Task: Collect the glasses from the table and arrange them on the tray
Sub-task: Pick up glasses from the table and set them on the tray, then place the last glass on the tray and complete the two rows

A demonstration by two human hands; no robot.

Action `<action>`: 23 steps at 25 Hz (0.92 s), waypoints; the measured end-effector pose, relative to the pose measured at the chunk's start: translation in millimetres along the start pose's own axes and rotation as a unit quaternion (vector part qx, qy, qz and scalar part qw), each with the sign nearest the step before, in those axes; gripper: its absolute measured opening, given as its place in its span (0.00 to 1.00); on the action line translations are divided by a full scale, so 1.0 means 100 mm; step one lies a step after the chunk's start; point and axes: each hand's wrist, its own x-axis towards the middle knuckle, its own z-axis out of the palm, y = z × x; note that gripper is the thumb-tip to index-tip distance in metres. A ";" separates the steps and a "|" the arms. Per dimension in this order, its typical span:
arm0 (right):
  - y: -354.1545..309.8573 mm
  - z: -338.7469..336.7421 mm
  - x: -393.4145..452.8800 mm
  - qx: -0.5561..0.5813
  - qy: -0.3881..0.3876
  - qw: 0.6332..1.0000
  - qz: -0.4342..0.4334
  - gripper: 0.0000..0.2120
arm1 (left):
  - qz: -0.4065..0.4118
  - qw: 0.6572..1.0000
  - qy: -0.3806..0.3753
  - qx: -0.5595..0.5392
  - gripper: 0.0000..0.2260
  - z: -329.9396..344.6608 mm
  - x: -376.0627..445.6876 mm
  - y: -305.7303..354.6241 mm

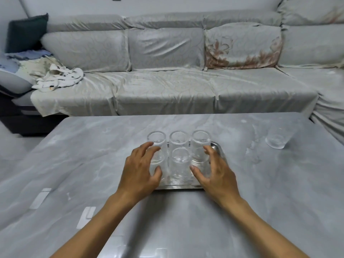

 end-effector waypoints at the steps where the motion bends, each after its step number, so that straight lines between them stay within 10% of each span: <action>1: 0.11 -0.14 0.04 -0.010 0.010 1.000 0.005 0.29 | 0.020 1.000 0.014 -0.003 0.25 0.03 0.08 0.14; 12: 1.64 -1.41 0.93 -0.239 -0.055 0.948 0.202 0.39 | 0.046 0.994 -0.086 0.047 0.31 0.91 1.05 1.22; 18: 1.91 -1.26 1.10 -0.188 0.009 0.962 0.200 0.02 | 0.056 0.996 -0.064 0.010 0.27 0.89 0.93 1.04; 23: 1.40 -1.20 0.83 -0.114 0.072 0.982 0.133 0.06 | -0.013 0.997 -0.051 -0.060 0.25 0.68 0.78 0.97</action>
